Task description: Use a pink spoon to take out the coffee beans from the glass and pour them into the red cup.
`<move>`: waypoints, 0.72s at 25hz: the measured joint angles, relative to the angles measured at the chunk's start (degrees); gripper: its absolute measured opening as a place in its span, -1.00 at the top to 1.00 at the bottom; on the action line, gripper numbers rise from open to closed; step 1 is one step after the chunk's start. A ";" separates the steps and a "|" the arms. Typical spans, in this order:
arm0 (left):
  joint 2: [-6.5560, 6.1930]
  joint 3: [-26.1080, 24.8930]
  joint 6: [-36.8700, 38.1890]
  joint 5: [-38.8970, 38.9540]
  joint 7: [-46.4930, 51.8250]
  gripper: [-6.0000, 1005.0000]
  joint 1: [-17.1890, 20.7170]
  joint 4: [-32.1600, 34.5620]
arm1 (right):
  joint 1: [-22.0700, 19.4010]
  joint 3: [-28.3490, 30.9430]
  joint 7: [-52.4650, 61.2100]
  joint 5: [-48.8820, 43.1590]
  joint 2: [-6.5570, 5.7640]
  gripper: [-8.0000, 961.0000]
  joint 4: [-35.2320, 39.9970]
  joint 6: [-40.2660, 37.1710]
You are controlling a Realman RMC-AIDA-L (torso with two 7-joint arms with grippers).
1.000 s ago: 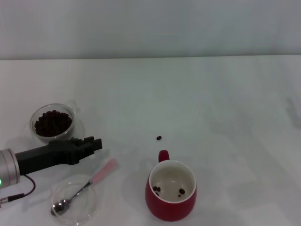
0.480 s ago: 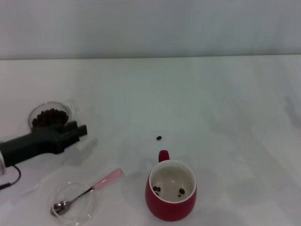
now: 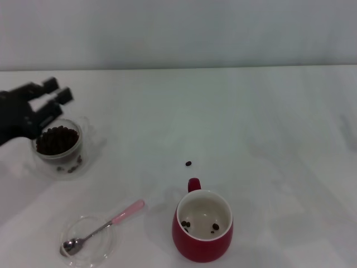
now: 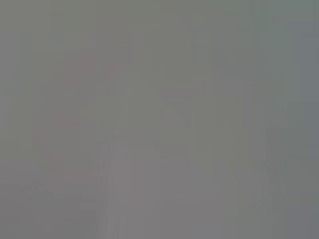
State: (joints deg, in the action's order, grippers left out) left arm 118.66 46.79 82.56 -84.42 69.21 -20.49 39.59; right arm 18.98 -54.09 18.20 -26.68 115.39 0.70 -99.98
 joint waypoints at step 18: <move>0.29 -16.74 -0.54 21.06 -32.44 0.23 9.15 -18.77 | -1.63 0.04 -2.78 0.58 -0.32 -0.29 0.16 -0.12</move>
State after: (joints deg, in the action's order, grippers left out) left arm 118.94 30.05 82.02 -63.36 36.78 -11.34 20.82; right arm 17.35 -54.05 15.41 -26.10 115.06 0.86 -100.10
